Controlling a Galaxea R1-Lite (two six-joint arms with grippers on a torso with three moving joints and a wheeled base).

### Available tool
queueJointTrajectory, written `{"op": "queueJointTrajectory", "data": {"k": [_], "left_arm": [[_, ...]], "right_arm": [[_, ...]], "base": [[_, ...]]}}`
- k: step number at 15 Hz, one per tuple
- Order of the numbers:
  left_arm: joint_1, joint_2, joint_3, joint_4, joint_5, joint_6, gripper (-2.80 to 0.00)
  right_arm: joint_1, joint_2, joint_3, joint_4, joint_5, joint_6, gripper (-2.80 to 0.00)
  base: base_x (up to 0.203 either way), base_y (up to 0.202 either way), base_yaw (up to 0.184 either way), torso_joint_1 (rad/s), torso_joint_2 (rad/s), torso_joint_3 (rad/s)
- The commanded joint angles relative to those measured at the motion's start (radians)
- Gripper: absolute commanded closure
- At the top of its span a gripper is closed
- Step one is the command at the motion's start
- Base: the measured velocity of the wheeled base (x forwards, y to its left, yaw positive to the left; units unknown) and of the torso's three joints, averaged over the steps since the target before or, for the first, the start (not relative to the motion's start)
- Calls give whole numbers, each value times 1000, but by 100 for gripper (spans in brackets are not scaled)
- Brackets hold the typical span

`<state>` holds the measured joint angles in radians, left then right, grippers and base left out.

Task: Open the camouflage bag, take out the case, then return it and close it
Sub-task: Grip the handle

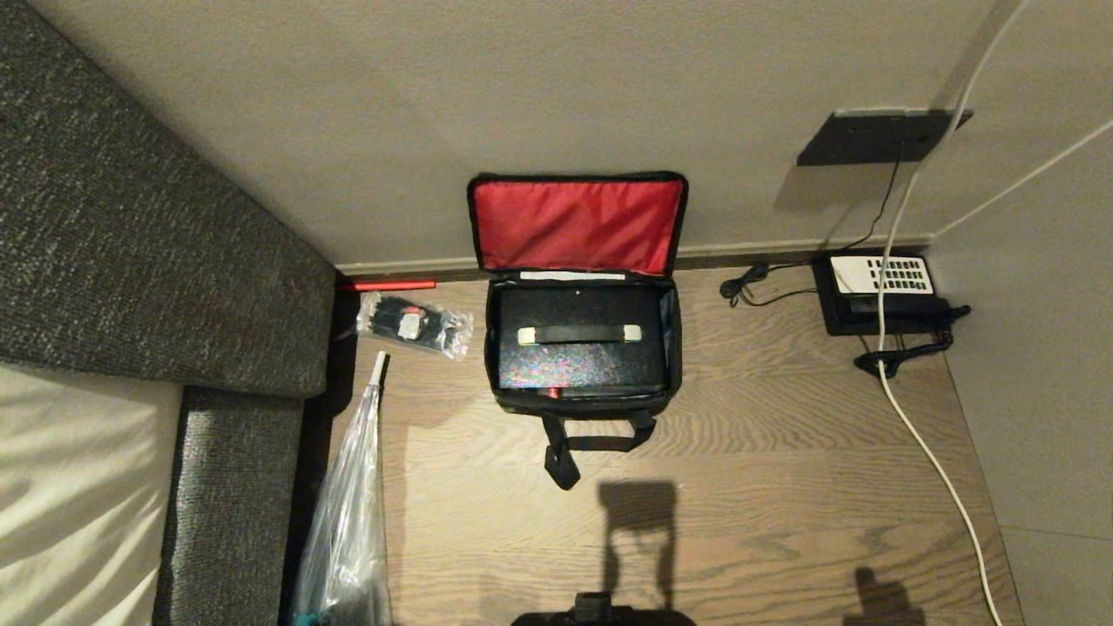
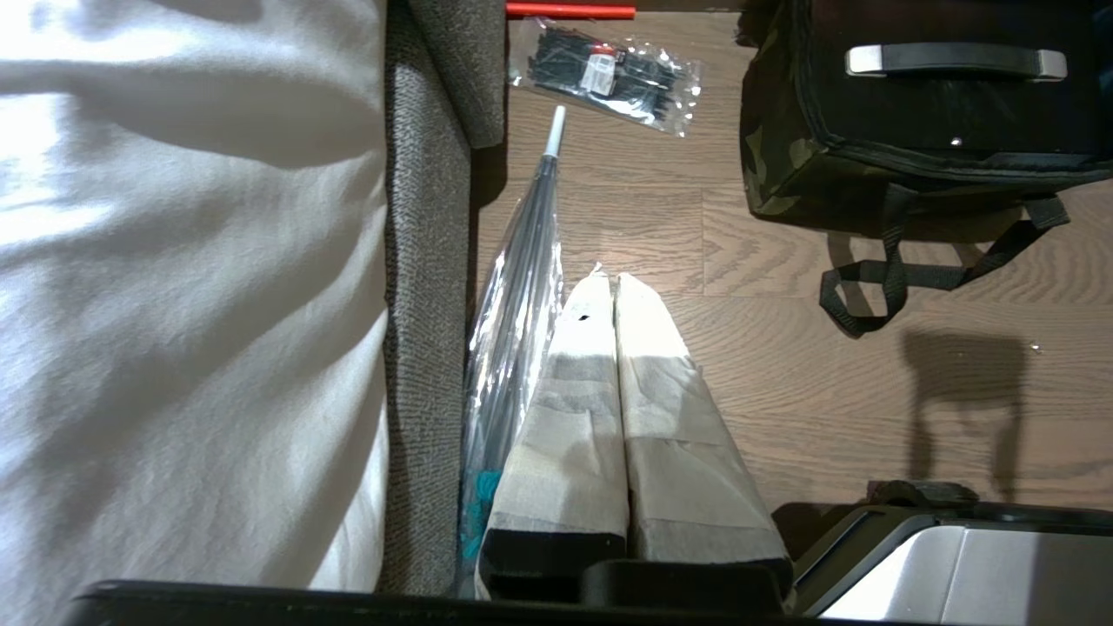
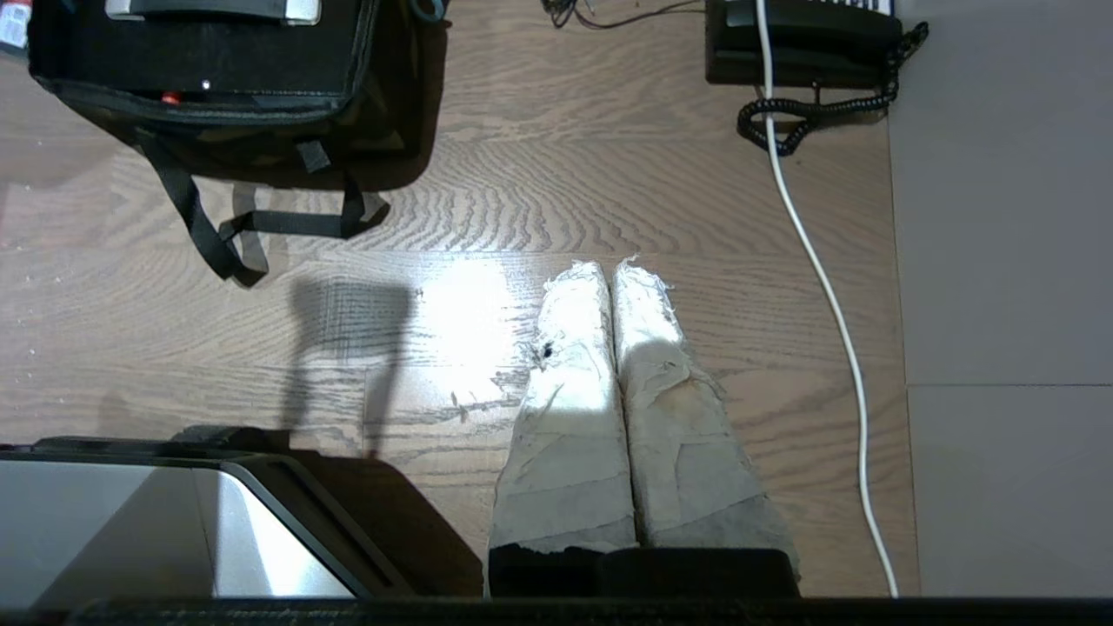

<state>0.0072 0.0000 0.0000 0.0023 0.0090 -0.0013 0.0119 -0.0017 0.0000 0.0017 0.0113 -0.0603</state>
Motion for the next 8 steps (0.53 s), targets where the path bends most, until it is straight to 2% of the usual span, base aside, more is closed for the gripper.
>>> {"op": "queueJointTrajectory", "data": {"k": [1,5,7,8], "left_arm": [[0,0,2,-1,0,-2,0],[0,0,2,-1,0,-2,0],[0,0,2,-1,0,0,0],[0,0,2,-1,0,-2,0]], "right_arm": [[0,2,0,0,6,-7,0],[0,3,-7,6,1,-3,0],[0,3,-125,69,18,0,0],[0,3,-259,177,35,7,0]], "base": [[0,0,0,0,0,0],[0,0,0,0,0,0],[0,0,0,0,0,0],[0,0,0,0,0,0]]}}
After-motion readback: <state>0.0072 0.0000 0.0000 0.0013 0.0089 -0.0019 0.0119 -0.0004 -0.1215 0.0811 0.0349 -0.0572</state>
